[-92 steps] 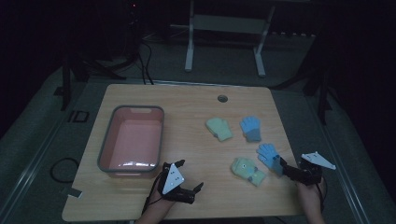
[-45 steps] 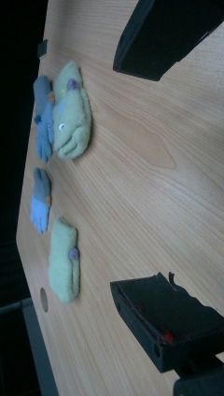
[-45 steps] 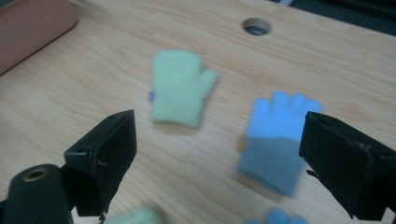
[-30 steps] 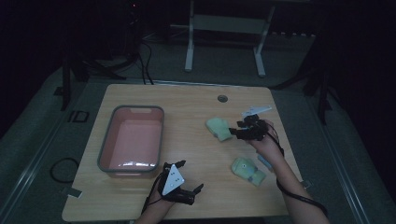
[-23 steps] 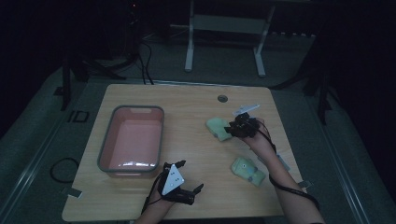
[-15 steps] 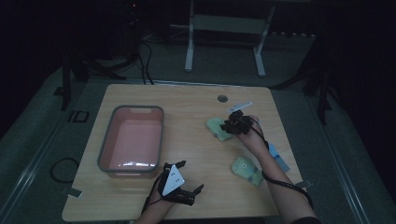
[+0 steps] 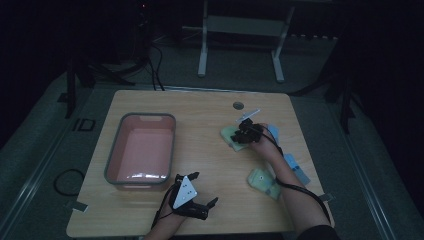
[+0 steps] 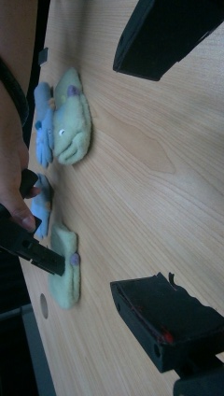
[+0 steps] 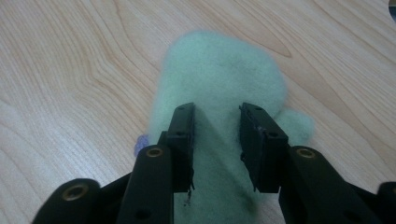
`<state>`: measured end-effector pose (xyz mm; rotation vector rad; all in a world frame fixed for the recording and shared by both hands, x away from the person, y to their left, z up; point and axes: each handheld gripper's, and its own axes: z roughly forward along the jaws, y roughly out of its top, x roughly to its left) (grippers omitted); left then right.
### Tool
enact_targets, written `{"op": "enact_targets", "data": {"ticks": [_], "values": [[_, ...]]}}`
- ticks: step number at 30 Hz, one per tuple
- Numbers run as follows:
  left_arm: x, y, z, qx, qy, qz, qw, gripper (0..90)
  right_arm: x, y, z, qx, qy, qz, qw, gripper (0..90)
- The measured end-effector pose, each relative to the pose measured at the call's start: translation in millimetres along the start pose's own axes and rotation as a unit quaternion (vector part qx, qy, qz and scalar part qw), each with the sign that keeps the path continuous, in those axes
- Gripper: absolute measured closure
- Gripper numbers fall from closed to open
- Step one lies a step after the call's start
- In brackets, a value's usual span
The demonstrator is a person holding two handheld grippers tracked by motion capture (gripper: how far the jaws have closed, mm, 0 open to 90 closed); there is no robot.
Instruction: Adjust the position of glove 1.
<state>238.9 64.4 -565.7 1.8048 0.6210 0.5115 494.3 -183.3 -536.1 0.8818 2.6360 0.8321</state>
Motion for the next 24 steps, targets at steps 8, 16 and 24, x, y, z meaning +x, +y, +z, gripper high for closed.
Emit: {"op": "enact_targets", "data": {"ticks": [8,16,24], "values": [[-0.1,0.0,0.0,0.000,0.001,0.001,1.0000,0.2,4.4,-0.8,1.7,-0.008,-0.008,0.015,0.9998,81.4],[0.4,0.1,0.1,0.001,0.000,-0.002,1.0000,0.2,17.3,2.4,-11.1,-0.020,-0.033,0.089,0.9953,86.9],[-0.1,0.0,-0.1,0.000,0.003,0.000,1.0000,0.1,58.0,14.3,-56.8,-0.061,-0.071,0.132,0.9868,86.9]]}}
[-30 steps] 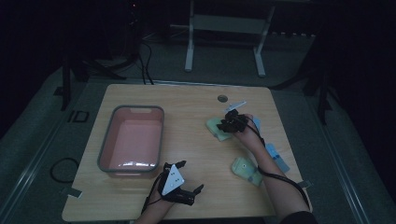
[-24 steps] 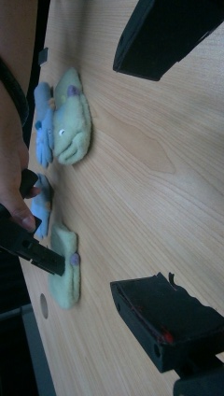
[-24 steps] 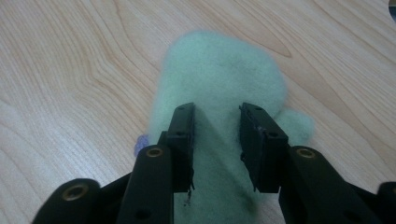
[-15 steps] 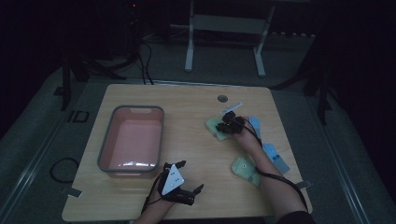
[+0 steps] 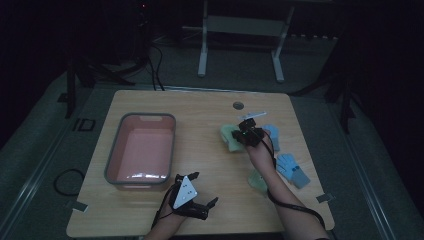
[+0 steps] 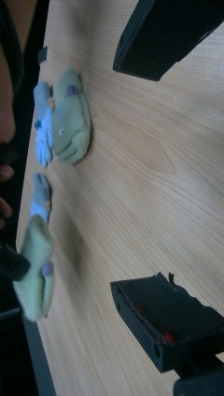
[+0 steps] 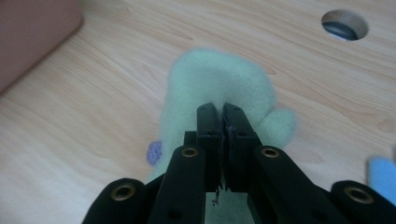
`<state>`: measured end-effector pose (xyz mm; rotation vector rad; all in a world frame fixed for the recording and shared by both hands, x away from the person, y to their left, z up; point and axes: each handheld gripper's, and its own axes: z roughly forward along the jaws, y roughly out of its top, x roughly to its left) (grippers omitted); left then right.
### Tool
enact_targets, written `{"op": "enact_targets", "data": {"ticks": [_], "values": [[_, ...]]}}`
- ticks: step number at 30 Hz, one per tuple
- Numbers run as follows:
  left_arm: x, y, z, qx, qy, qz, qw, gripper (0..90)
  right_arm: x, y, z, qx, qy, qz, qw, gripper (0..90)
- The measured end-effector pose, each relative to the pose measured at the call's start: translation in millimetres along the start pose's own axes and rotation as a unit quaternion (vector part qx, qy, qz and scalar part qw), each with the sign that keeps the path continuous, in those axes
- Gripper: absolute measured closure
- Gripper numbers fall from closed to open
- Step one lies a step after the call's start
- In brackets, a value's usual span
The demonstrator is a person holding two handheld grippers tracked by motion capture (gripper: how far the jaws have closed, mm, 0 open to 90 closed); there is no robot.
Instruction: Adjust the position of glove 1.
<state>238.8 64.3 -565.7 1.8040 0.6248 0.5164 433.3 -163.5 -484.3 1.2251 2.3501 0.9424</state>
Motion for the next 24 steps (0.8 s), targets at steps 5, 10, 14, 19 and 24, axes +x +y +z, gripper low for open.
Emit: {"op": "enact_targets", "data": {"ticks": [5,10,14,19,24], "values": [[0.6,-0.2,-0.4,-0.002,0.004,-0.005,1.0000,0.2,25.8,-5.1,-23.3,-0.019,-0.004,0.027,0.9994,86.9],[-0.6,-0.2,0.0,-0.003,0.000,0.005,1.0000,0.1,54.0,-21.8,-38.2,-0.025,0.014,0.028,0.9992,86.9],[-0.9,0.0,0.0,-0.001,-0.001,0.008,1.0000,0.2,69.0,-37.3,-46.4,-0.027,0.003,0.032,0.9991,86.9],[-1.3,0.0,0.1,0.000,0.000,0.010,1.0000,0.1,79.0,-53.4,-44.1,-0.022,-0.013,0.049,0.9985,86.9],[-1.3,-0.1,0.0,-0.002,0.001,0.009,1.0000,0.1,87.8,-69.9,-32.9,-0.026,-0.029,0.076,0.9963,86.9]]}}
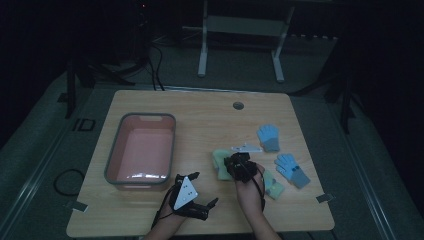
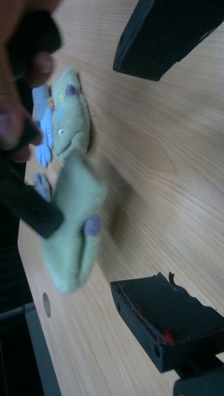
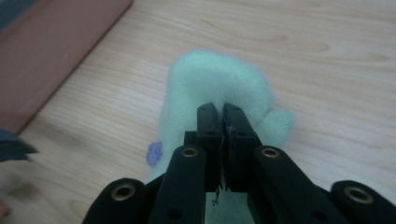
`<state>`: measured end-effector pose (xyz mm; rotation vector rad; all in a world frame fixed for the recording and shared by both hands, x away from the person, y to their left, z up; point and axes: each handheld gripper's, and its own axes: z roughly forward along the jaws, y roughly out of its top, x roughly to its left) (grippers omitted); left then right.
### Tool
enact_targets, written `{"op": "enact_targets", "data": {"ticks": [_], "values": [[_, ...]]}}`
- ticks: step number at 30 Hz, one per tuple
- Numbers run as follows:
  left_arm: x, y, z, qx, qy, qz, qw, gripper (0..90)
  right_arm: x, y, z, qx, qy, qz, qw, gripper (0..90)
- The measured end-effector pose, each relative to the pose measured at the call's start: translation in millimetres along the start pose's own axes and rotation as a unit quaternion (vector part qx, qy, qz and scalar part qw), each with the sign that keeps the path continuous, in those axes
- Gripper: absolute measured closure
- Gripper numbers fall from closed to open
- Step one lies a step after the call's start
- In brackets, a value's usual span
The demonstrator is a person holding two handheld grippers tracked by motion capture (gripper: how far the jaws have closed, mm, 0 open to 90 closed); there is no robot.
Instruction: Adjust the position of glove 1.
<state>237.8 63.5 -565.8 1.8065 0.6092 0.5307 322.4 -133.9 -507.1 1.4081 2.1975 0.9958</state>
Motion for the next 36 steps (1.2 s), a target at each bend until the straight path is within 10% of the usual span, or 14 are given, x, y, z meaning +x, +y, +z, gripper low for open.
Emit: {"op": "enact_targets", "data": {"ticks": [16,26,36], "values": [[0.3,0.2,0.2,0.003,-0.003,0.001,1.0000,0.2,-1.6,-20.3,37.5,0.018,-0.005,0.038,0.9991,79.4],[0.3,0.2,0.3,0.002,-0.005,0.001,1.0000,0.1,-11.8,-0.2,19.3,-0.005,0.014,-0.028,0.9995,57.6],[1.2,-0.2,-0.2,-0.001,-0.005,-0.003,1.0000,0.2,-46.0,7.6,3.3,0.004,0.057,-0.112,0.9920,55.2]]}}
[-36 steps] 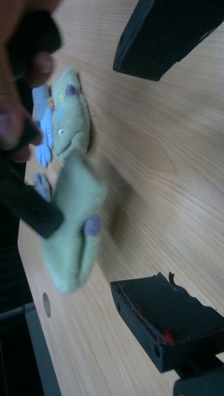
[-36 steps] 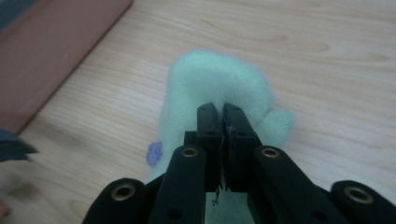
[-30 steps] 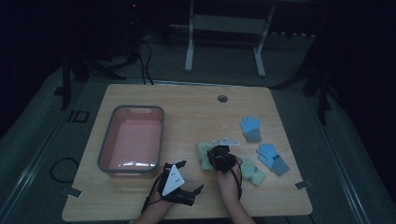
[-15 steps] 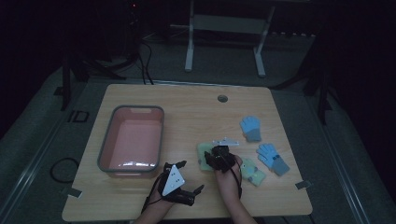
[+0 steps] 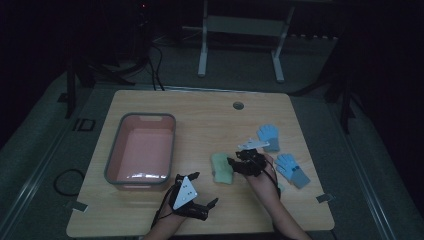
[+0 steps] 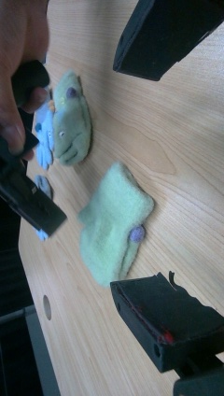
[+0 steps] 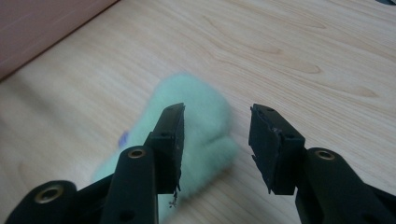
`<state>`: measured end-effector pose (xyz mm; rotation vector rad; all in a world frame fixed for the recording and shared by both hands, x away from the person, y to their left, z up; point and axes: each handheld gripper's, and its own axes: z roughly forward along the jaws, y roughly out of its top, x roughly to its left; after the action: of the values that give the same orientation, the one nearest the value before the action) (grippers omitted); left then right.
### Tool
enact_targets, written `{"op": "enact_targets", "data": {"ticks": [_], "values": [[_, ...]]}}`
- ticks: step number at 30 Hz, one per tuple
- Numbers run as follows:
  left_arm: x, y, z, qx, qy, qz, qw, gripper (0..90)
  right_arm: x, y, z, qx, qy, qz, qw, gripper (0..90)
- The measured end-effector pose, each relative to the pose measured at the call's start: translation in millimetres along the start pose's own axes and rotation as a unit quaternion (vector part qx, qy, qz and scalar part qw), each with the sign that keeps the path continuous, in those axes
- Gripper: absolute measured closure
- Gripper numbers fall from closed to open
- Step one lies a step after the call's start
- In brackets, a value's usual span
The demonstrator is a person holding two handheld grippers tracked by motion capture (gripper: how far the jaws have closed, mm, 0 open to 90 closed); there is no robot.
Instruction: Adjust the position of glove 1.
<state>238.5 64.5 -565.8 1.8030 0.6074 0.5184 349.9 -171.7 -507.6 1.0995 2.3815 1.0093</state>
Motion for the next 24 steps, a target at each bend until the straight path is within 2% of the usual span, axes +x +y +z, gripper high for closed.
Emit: {"op": "enact_targets", "data": {"ticks": [4,6,9,14,16,18,20,24], "values": [[0.0,0.1,0.2,0.001,0.001,-0.001,1.0000,0.2,-18.2,-6.3,-12.8,0.001,0.032,-0.017,0.9993,56.6],[-0.2,0.1,0.3,0.001,0.002,0.000,1.0000,0.1,-26.3,-9.4,-20.6,0.001,0.037,-0.032,0.9988,56.7],[-0.2,0.2,0.4,0.002,0.003,0.000,1.0000,0.2,-38.4,-13.4,-32.4,-0.004,0.047,-0.039,0.9981,56.7],[-0.2,0.2,0.4,0.002,0.003,-0.001,1.0000,0.2,-52.2,-19.6,-45.2,0.001,0.044,-0.056,0.9975,57.2],[-0.1,0.0,0.1,0.001,0.003,-0.001,1.0000,0.2,-64.2,-31.0,-53.4,0.016,0.041,-0.062,0.9971,59.6],[-0.1,0.0,0.1,0.000,0.004,-0.002,1.0000,0.2,-66.6,-33.7,-54.8,0.020,0.042,-0.064,0.9969,59.7],[-0.3,0.0,0.2,0.000,0.005,-0.001,1.0000,0.1,-72.6,-45.9,-61.9,0.030,0.055,-0.073,0.9954,59.9],[-0.5,0.1,0.3,0.001,0.005,0.000,1.0000,0.2,-74.1,-58.6,-67.6,0.037,0.066,-0.083,0.9936,59.6]]}}
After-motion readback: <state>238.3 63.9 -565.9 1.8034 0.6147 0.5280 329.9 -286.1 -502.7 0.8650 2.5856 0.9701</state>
